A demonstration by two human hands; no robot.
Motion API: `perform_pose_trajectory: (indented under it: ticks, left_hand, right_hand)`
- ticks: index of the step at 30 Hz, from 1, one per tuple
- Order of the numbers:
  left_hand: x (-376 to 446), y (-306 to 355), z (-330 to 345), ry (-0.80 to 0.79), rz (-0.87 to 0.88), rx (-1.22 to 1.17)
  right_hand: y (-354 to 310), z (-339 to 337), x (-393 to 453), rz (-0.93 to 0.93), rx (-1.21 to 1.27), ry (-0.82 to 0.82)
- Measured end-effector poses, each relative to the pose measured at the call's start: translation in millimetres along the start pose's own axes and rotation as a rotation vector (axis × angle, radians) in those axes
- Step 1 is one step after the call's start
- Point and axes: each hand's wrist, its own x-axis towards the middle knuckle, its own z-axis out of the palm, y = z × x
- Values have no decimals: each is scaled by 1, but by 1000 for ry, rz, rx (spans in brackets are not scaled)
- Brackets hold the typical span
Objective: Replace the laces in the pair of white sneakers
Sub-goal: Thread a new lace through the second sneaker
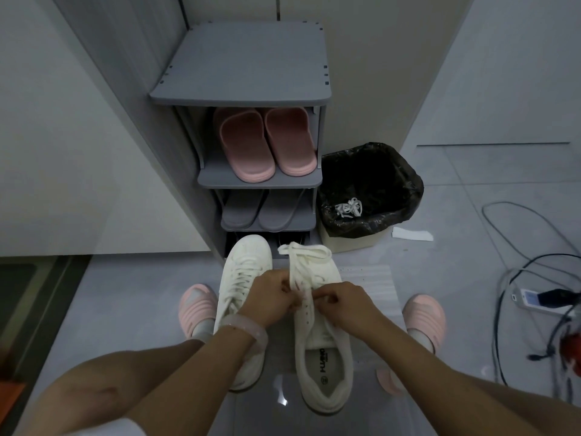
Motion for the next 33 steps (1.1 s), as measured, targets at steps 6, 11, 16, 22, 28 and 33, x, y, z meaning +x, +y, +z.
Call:
perform_pose_trajectory:
  ticks: [6, 11, 16, 22, 28, 33]
  left_hand:
    - [-3, -1, 8, -27, -60, -82]
    - [-3, 3, 12, -183, -79, -150]
    - [-3, 0, 10, -87, -164, -153]
    - [-7, -2, 4, -57, -177, -151]
    - [-23, 8, 5, -33, 92, 347]
    - [-31, 6, 11, 123, 227, 473]
  right_hand:
    - [-1, 6, 3, 51, 7, 49]
    - [-6, 12, 3, 79, -81, 104]
    - [-11, 4, -2, -10, -78, 114]
    - [20, -62, -10, 204, -361, 458]
    - [21, -50, -17, 116, -519, 259]
    - [-6, -4, -9, -222, -524, 168]
